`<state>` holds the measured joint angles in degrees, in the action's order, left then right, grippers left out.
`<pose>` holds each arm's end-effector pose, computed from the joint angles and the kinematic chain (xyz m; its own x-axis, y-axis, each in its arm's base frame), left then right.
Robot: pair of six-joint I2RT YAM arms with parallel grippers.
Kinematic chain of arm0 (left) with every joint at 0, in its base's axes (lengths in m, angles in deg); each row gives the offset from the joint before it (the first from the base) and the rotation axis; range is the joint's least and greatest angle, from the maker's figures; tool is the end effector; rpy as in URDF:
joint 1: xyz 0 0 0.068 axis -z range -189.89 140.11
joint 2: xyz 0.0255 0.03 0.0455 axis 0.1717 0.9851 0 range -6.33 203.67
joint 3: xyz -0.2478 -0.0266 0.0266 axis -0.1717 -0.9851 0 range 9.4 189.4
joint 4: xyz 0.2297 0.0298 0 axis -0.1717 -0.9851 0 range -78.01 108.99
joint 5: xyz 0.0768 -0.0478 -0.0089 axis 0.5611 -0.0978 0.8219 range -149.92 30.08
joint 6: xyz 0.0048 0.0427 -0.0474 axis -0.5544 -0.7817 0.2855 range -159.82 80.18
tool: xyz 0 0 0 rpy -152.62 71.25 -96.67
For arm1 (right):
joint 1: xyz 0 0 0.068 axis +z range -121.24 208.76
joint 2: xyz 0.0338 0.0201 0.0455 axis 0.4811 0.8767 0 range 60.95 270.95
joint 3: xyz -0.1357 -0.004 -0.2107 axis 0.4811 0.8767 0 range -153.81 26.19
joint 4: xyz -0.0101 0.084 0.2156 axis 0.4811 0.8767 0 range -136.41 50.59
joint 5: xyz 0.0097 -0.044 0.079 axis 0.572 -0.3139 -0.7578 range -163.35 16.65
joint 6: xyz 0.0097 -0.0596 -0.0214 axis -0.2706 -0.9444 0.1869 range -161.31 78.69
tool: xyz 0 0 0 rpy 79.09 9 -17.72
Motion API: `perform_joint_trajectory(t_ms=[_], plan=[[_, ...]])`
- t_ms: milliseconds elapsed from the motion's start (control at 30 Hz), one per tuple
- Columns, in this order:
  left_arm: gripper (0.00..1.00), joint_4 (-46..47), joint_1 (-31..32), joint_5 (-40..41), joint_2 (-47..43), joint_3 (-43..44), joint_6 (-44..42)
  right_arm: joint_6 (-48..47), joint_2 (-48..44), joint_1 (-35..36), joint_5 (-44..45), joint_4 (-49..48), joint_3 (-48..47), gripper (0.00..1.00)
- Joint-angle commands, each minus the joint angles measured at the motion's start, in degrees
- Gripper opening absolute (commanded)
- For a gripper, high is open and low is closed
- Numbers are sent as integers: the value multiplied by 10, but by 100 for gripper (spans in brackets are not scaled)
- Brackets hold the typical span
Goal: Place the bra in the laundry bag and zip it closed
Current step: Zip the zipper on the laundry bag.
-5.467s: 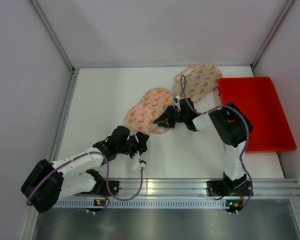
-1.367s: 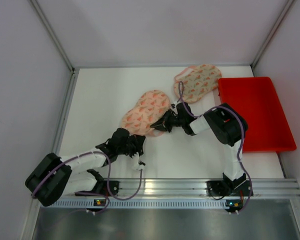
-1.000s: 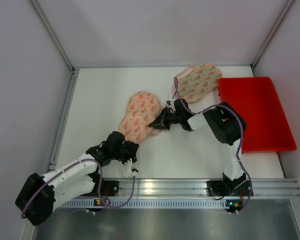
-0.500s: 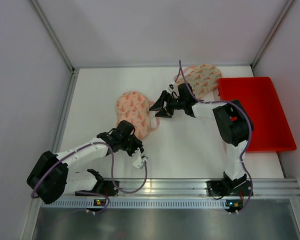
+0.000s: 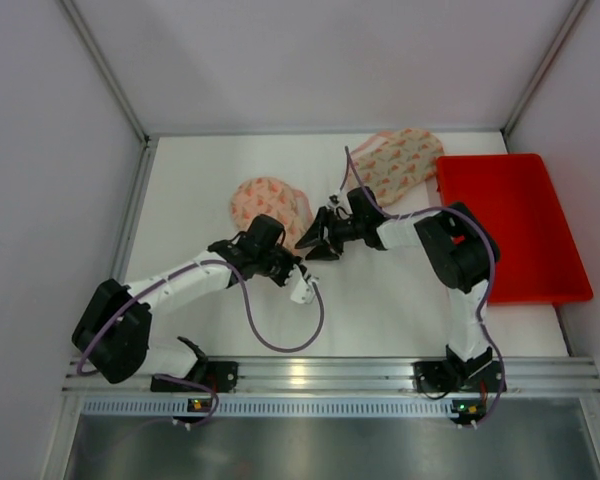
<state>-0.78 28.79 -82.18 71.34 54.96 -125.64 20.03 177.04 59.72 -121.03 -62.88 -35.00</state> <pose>0.1872 -0.1738 0.1923 0.7141 0.6106 -0.3423 0.6680 -0.4483 0.5939 0.3084 0.2278 0.1235 -0.9954 0.0919 0.0276 0.0635 0.4146 0.9078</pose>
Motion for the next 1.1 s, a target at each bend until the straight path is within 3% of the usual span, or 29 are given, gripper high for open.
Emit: perform_joint_trajectory(t_ms=[0, 100, 133, 233, 567, 800, 833, 867, 900, 1000, 1067], plan=[[0, 11, 6, -24, 6, 21, 14, 36, 19, 16, -8, -59, -34, 59], [0, 10, 13, -22, 6, 17, 17, 36, 30, 22, -7, -66, -50, 44], [0, 10, 14, -21, 5, 15, 19, 37, 33, 23, -7, -66, -52, 29], [0, -26, 18, -28, -3, 15, 17, 28, 44, 21, -6, -54, -65, 1], [0, -145, 45, -37, -88, -44, -4, -31, 108, -12, -2, -10, -154, 0], [0, -164, 49, -37, -74, -21, 19, -59, 133, -12, -14, 9, -211, 0], [0, -163, 49, -28, -49, -7, 49, -59, 130, -12, -17, 16, -213, 8], [0, -163, 49, -22, -32, 7, 64, -59, 126, -12, -21, 20, -212, 23], [0, -163, 48, -15, -15, 22, 84, -59, 121, -13, -32, 25, -210, 51], [0, -148, 47, 12, 50, 92, 167, -77, 82, -19, -36, 55, -182, 69], [0, -133, 46, 23, 79, 130, 215, -94, 49, -26, -30, 92, -152, 70]])
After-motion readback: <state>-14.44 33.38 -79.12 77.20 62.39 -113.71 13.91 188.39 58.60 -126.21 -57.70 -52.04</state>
